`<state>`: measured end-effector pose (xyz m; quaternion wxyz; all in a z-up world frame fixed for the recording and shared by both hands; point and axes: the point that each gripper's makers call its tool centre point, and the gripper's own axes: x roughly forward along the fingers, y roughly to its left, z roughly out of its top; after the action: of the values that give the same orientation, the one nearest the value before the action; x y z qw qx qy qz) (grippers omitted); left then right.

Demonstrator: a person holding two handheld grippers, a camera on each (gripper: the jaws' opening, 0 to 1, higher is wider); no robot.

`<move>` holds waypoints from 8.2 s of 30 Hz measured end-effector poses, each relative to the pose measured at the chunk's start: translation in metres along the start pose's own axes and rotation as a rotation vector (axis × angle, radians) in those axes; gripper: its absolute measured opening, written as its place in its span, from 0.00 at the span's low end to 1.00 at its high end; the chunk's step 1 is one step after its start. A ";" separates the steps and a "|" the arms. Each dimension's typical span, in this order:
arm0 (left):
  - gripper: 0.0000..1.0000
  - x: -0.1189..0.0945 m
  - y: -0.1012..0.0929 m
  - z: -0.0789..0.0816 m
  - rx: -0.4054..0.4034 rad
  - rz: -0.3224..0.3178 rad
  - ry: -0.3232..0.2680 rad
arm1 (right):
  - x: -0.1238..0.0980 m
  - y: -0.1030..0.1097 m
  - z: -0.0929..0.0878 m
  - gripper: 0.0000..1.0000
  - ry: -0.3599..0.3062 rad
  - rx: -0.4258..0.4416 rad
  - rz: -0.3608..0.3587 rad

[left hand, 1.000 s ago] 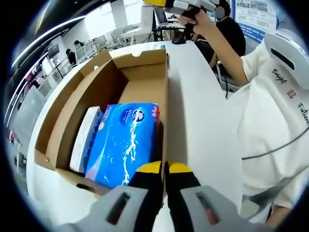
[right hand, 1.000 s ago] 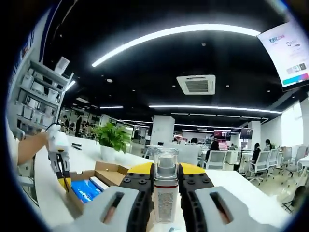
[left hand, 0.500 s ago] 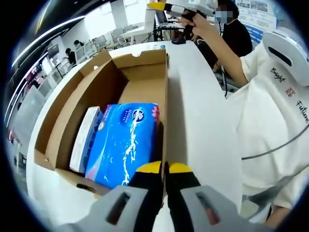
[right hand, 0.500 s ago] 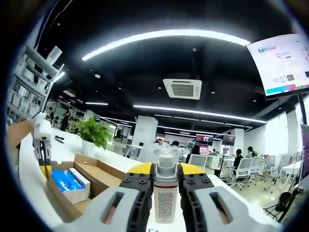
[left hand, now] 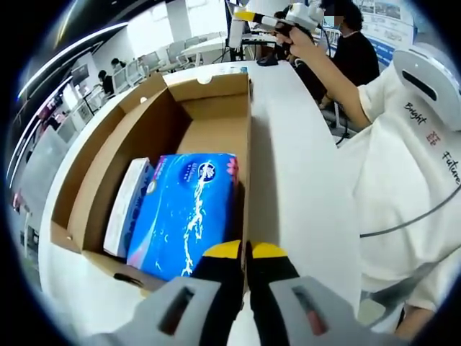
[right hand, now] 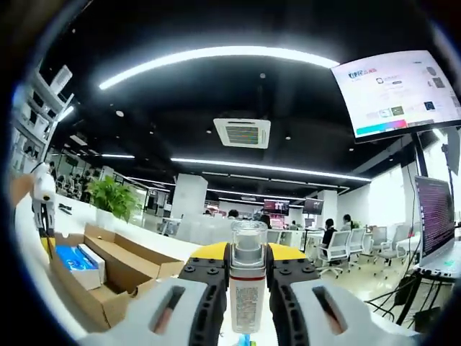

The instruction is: Operate the shoe box by opening the lid, removing the specified soft item, and placing it in the target area until the item is outside and the box remains undamaged.

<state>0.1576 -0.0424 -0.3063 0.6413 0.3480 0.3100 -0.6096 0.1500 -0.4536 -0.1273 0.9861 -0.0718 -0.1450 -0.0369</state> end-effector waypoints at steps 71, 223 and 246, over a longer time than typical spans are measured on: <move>0.01 -0.001 0.000 0.000 -0.004 -0.003 0.001 | -0.013 -0.038 -0.106 0.18 0.174 -0.023 -0.057; 0.02 -0.001 0.000 -0.001 0.010 0.020 -0.018 | -0.028 -0.030 -0.062 0.47 0.186 -0.074 -0.088; 0.02 -0.001 0.000 -0.001 0.006 0.014 -0.019 | -0.025 -0.008 -0.038 0.39 0.161 -0.076 -0.019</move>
<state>0.1575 -0.0407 -0.3063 0.6474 0.3462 0.2996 -0.6093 0.1363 -0.4661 -0.1699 0.9907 -0.1047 -0.0645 -0.0575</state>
